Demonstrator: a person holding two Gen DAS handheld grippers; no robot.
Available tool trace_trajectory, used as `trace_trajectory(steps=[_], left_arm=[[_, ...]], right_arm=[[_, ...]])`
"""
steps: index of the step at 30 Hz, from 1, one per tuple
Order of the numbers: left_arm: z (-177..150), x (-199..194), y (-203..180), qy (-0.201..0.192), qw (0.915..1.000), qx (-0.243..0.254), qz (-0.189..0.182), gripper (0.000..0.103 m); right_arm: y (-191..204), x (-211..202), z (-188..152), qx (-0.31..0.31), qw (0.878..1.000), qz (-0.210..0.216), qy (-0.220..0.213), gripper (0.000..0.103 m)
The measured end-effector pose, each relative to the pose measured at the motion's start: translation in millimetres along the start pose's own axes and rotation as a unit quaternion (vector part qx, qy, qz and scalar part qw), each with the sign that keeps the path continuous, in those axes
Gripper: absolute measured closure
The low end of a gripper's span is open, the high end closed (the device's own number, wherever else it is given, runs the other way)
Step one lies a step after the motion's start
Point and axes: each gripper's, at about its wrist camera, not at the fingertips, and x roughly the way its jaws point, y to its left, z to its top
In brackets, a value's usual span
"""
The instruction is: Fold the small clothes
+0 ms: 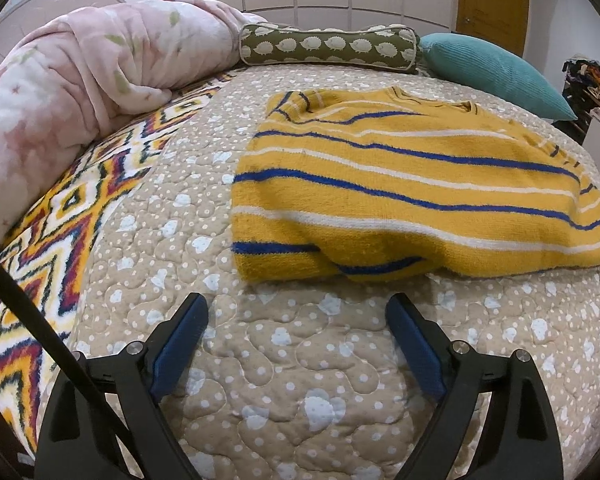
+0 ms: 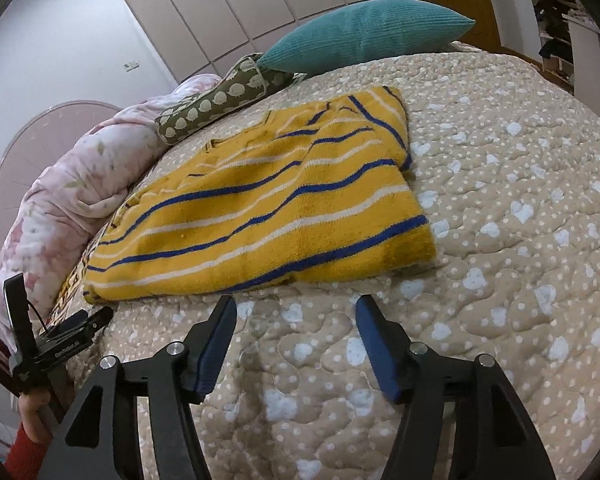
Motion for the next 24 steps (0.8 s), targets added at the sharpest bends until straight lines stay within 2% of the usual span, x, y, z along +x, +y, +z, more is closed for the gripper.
trace_trajectory(steps=[6, 10, 14, 16, 20, 24], left_arm=[[1, 2, -1, 0.008, 0.9998, -0.004, 0.015, 0.006], [1, 3, -1, 0.011, 0.9998, -0.006, 0.017, 0.005], [1, 4, -1, 0.013, 0.9997, -0.006, 0.018, 0.005], [2, 4, -1, 0.013, 0.9997, -0.006, 0.019, 0.005], [2, 5, -1, 0.016, 0.9997, -0.005, 0.020, 0.004], [3, 6, -1, 0.020, 0.9995, -0.003, 0.025, 0.003]], right_arm=[[16, 7, -1, -0.041, 0.999, -0.022, 0.005, 0.018], [24, 12, -1, -0.042, 0.999, -0.034, 0.011, 0.008], [26, 13, -1, -0.042, 0.998, -0.033, 0.016, 0.005], [22, 11, -1, -0.032, 0.999, -0.020, 0.011, 0.003], [3, 4, -3, 0.020, 0.999, 0.043, -0.014, 0.002], [-5, -1, -5, 0.031, 0.996, 0.078, -0.028, 0.002]])
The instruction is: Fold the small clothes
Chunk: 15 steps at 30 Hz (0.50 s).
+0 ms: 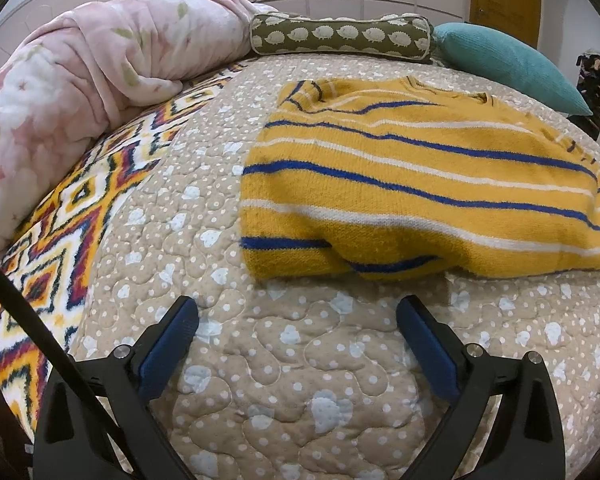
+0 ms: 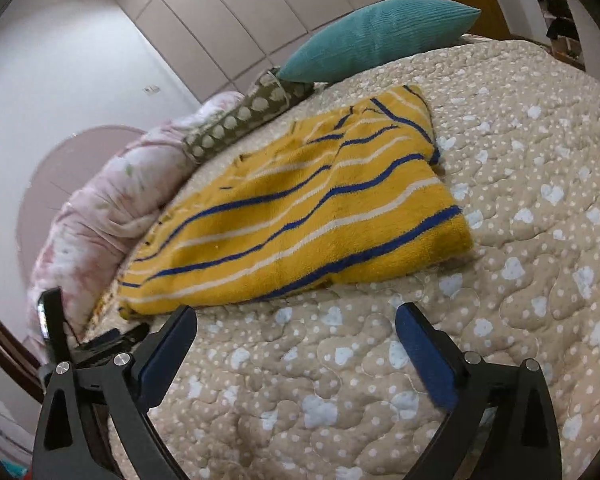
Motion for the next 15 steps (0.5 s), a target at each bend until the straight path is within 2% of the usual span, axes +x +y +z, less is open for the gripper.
trace_trajectory(steps=[10, 12, 15], left_arm=[[-2, -3, 4, -0.011, 0.9998, -0.006, -0.014, 0.003], [-3, -5, 10, -0.014, 0.9987, -0.016, -0.046, 0.003], [-1, -12, 28, -0.009, 0.9912, -0.049, -0.123, 0.003]], right_arm=[[6, -1, -3, -0.007, 1.000, -0.007, -0.006, 0.002], [6, 0, -2, -0.006, 1.000, -0.009, -0.005, 0.002], [7, 1, 2, -0.001, 1.000, -0.019, 0.004, 0.002]])
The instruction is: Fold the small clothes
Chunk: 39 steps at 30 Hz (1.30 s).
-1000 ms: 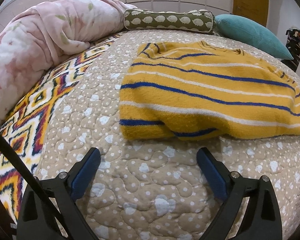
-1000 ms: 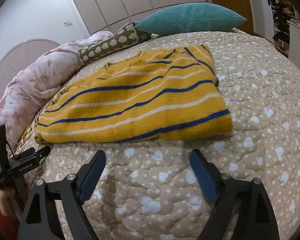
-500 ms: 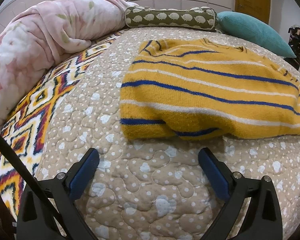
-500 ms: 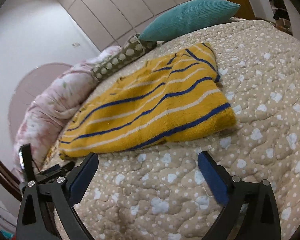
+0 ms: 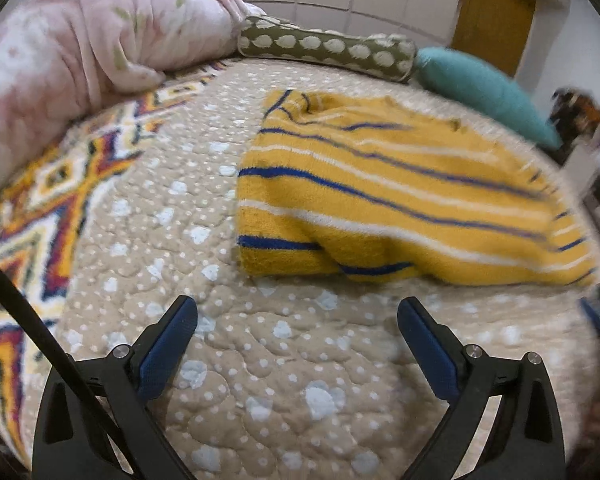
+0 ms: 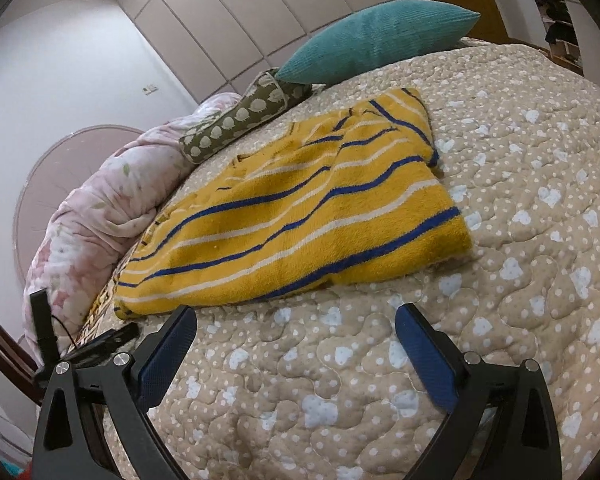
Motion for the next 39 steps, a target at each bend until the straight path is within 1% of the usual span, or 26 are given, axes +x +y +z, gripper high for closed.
trace_trajectory(steps=[2, 4, 6, 7, 12, 14, 15, 16, 17, 18, 19, 20, 21, 23, 26, 31, 33, 35, 37, 38, 39], left_arm=[[4, -4, 8, 0.006, 0.9982, -0.021, -0.055, 0.003], [11, 1, 15, 0.017, 0.9942, -0.048, -0.095, 0.003], [20, 8, 19, 0.019, 0.9905, -0.071, -0.116, 0.003], [27, 14, 21, 0.018, 0.9872, -0.085, -0.134, 0.003], [58, 40, 21, 0.031, 0.9766, -0.127, -0.171, 0.004], [66, 51, 18, 0.041, 0.9758, -0.135, -0.167, 0.015], [68, 54, 16, 0.048, 0.9776, -0.136, -0.153, 0.034], [71, 57, 15, 0.054, 0.9804, -0.136, -0.132, 0.061], [73, 59, 15, 0.063, 0.9805, -0.137, -0.126, 0.075], [73, 60, 16, 0.072, 0.9786, -0.139, -0.133, 0.085], [73, 56, 16, 0.073, 0.9781, -0.143, -0.133, 0.087], [73, 50, 16, 0.069, 0.9799, -0.140, -0.125, 0.087], [73, 45, 16, 0.066, 0.9809, -0.137, -0.121, 0.089], [70, 31, 16, 0.062, 0.9811, -0.137, -0.122, 0.090], [63, 17, 20, 0.068, 0.9783, -0.143, -0.134, 0.090], [40, -4, 18, 0.081, 0.9784, -0.132, -0.137, 0.090], [29, -10, 20, 0.085, 0.9771, -0.135, -0.141, 0.090], [18, -15, 22, 0.085, 0.9776, -0.132, -0.140, 0.089], [12, -18, 23, 0.088, 0.9787, -0.129, -0.133, 0.086], [10, -20, 25, 0.085, 0.9794, -0.129, -0.129, 0.085], [7, -25, 27, 0.081, 0.9804, -0.129, -0.125, 0.082]], right_arm=[[-4, 1, 6, 0.017, 1.000, 0.001, 0.004, 0.002], [-11, 3, 15, 0.043, 0.999, 0.007, 0.001, 0.002], [-16, 8, 25, 0.063, 0.998, 0.008, -0.002, 0.002], [-19, 12, 31, 0.076, 0.997, 0.009, -0.005, 0.002], [-30, 33, 57, 0.120, 0.992, 0.008, -0.022, 0.002], [-33, 43, 66, 0.139, 0.990, 0.009, -0.027, 0.004], [-33, 47, 70, 0.146, 0.989, 0.004, -0.026, 0.012], [-35, 50, 72, 0.152, 0.988, -0.005, -0.025, 0.031], [-38, 56, 75, 0.161, 0.987, -0.013, -0.012, 0.045], [-42, 61, 77, 0.170, 0.985, -0.012, 0.002, 0.068], [-47, 64, 78, 0.183, 0.983, 0.002, 0.011, 0.077], [-54, 63, 77, 0.199, 0.980, 0.022, 0.015, 0.080], [-56, 59, 76, 0.202, 0.979, 0.029, 0.017, 0.085], [-56, 50, 73, 0.193, 0.980, 0.035, 0.019, 0.088], [-56, 34, 65, 0.182, 0.982, 0.042, 0.025, 0.093], [-64, 5, 42, 0.195, 0.978, 0.067, 0.034, 0.093], [-66, -3, 32, 0.201, 0.976, 0.075, 0.038, 0.093], [-67, -8, 22, 0.201, 0.975, 0.082, 0.046, 0.093], [-68, -11, 16, 0.198, 0.975, 0.083, 0.056, 0.089], [-69, -13, 13, 0.197, 0.976, 0.074, 0.053, 0.083], [-70, -17, 12, 0.198, 0.976, 0.073, 0.047, 0.077]])
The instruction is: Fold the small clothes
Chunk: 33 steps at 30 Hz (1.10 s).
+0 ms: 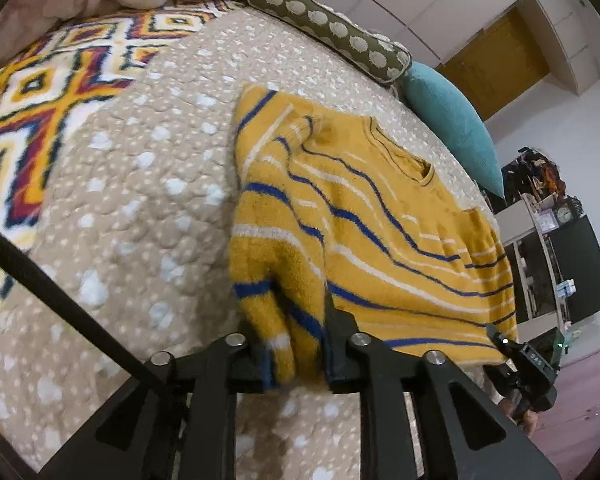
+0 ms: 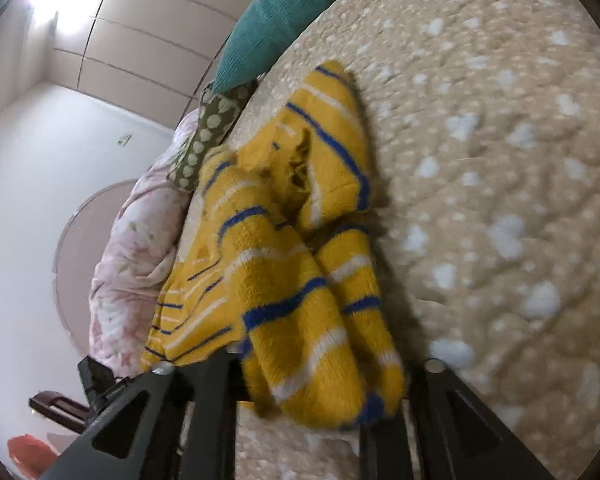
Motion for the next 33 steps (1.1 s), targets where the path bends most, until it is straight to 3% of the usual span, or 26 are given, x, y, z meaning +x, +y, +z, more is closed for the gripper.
trace_trajectory(steps=[3, 7, 9, 11, 13, 15, 19, 20, 21, 22, 24, 29, 33], left_arm=[[-5, -21, -2, -0.027, 0.9994, 0.013, 0.019, 0.080], [-11, -54, -11, -0.089, 0.9918, 0.053, 0.075, 0.069], [-8, -60, -16, -0.106, 0.9879, 0.068, 0.091, 0.069], [-1, -57, -25, -0.108, 0.9879, 0.081, 0.076, 0.068], [12, -44, -37, -0.099, 0.9886, 0.093, 0.065, 0.068], [24, -26, -54, -0.098, 0.9865, 0.121, 0.050, 0.065], [54, 25, -64, -0.064, 0.9861, 0.132, 0.078, 0.062], [61, 39, -60, -0.053, 0.9862, 0.128, 0.091, 0.062], [66, 51, -55, -0.042, 0.9859, 0.123, 0.106, 0.063], [71, 61, -48, -0.032, 0.9862, 0.116, 0.114, 0.063], [75, 68, -38, -0.034, 0.9887, 0.106, 0.100, 0.062], [73, 69, -36, -0.040, 0.9876, 0.116, 0.098, 0.060], [68, 72, -37, -0.061, 0.9875, 0.115, 0.089, 0.046]], right_arm=[[6, -17, -2, -0.015, 1.000, -0.010, -0.025, 0.061], [30, -53, 2, -0.070, 0.988, -0.086, -0.110, 0.043], [45, -69, 7, -0.100, 0.974, -0.125, -0.159, 0.042], [62, -68, 16, -0.139, 0.971, -0.121, -0.155, 0.042], [82, -49, 26, -0.176, 0.973, -0.096, -0.116, 0.047], [98, -17, 36, -0.210, 0.973, -0.075, -0.066, 0.062], [101, 50, 53, -0.232, 0.969, -0.079, 0.009, 0.063], [96, 69, 61, -0.234, 0.966, -0.108, 0.016, 0.063], [90, 80, 67, -0.234, 0.963, -0.134, 0.018, 0.065], [83, 92, 75, -0.233, 0.960, -0.156, 0.017, 0.078], [68, 100, 91, -0.216, 0.964, -0.154, 0.001, 0.088], [50, 104, 106, -0.168, 0.977, -0.129, -0.034, 0.088], [36, 94, 108, -0.128, 0.988, -0.066, -0.050, 0.088]])
